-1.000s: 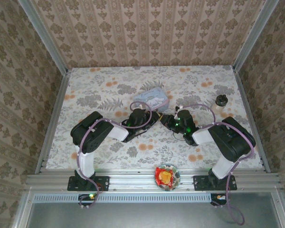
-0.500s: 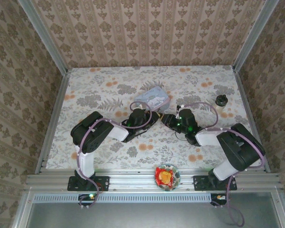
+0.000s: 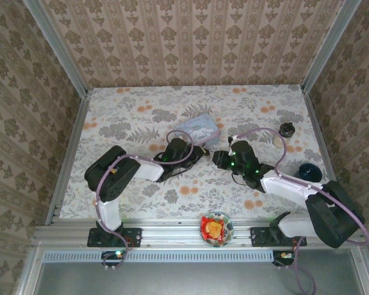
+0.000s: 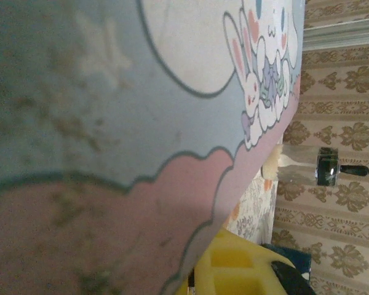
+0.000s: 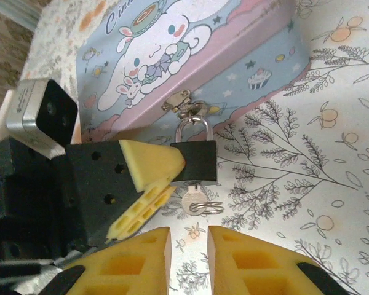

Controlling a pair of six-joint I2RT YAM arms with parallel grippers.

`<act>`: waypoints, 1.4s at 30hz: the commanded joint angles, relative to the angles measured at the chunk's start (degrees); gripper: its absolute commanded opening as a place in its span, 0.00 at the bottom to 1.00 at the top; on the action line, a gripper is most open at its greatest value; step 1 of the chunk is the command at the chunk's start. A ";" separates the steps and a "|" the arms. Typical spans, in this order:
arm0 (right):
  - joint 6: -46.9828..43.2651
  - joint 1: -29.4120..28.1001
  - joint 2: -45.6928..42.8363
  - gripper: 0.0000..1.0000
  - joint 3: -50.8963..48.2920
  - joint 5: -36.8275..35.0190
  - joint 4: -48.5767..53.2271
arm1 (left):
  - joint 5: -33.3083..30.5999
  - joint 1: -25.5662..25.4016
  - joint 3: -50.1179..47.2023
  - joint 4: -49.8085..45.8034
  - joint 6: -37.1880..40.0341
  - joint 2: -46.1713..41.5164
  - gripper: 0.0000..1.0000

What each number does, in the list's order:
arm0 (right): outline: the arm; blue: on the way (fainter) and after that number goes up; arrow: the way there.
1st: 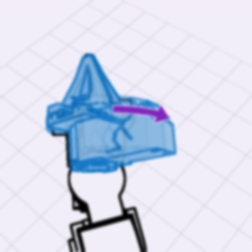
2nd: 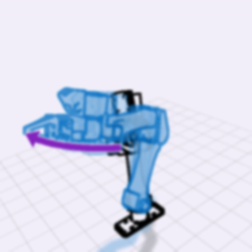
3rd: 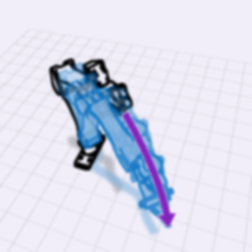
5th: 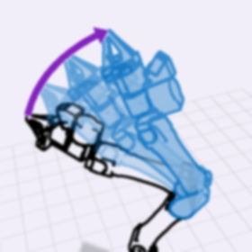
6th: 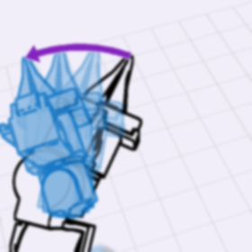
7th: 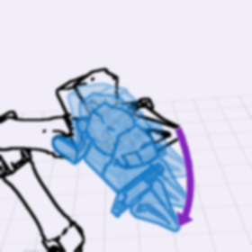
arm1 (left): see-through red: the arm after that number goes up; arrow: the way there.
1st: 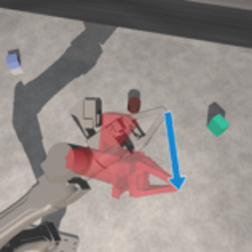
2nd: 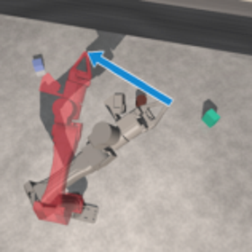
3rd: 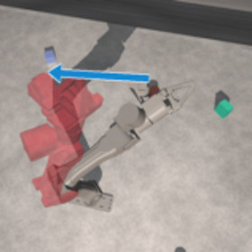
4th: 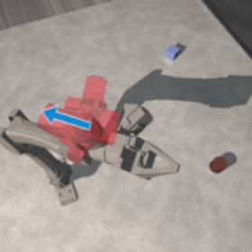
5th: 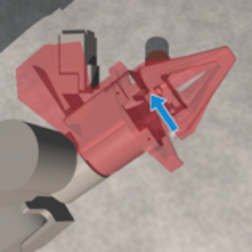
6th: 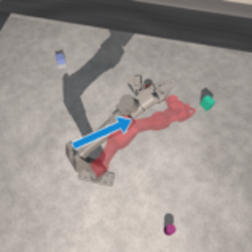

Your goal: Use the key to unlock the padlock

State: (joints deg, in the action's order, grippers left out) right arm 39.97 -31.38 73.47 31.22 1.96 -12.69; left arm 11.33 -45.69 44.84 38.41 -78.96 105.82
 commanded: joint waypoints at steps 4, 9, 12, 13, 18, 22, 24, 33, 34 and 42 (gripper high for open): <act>-8.25 -3.74 -2.46 0.23 3.01 -7.13 12.48 | 3.67 1.60 2.09 -22.57 1.58 -7.82 0.00; -10.70 -7.63 -0.30 0.22 5.33 -9.36 13.67 | 5.51 2.38 1.67 -23.37 0.92 -8.29 0.00; -12.96 -10.79 2.17 0.21 8.50 -12.56 16.41 | 7.04 2.56 1.65 -23.12 0.02 -7.83 0.00; -13.67 -11.83 3.09 0.21 9.69 -13.73 17.40 | 7.71 2.68 1.57 -22.92 -0.21 -7.74 0.00; -16.24 -15.18 8.30 0.20 14.21 -17.12 20.43 | 10.13 3.40 2.01 -24.40 -0.08 -7.82 0.00; -17.58 -16.86 11.75 0.20 17.02 -19.51 21.67 | 10.45 3.60 1.61 -24.80 -0.09 -7.92 0.00; -18.28 -17.50 13.42 0.21 18.28 -20.53 22.50 | 10.76 3.84 1.39 -24.46 -0.17 -7.83 0.00; -20.40 -19.75 19.63 0.22 23.57 -27.00 26.09 | 12.01 4.14 1.57 -24.01 -0.45 -7.13 0.00; -20.68 -19.86 20.03 0.23 24.00 -27.63 26.22 | 12.18 4.12 1.57 -23.71 -0.63 -6.96 0.00; -22.10 -20.00 23.05 0.29 25.15 -29.76 26.33 | 12.99 4.15 1.22 -21.81 -1.90 -6.19 0.00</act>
State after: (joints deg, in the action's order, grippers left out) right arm 19.20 -50.96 95.26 54.61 -24.49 11.38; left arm 22.57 -41.67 46.17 18.31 -79.31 98.30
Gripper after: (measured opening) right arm 0.285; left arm 0.074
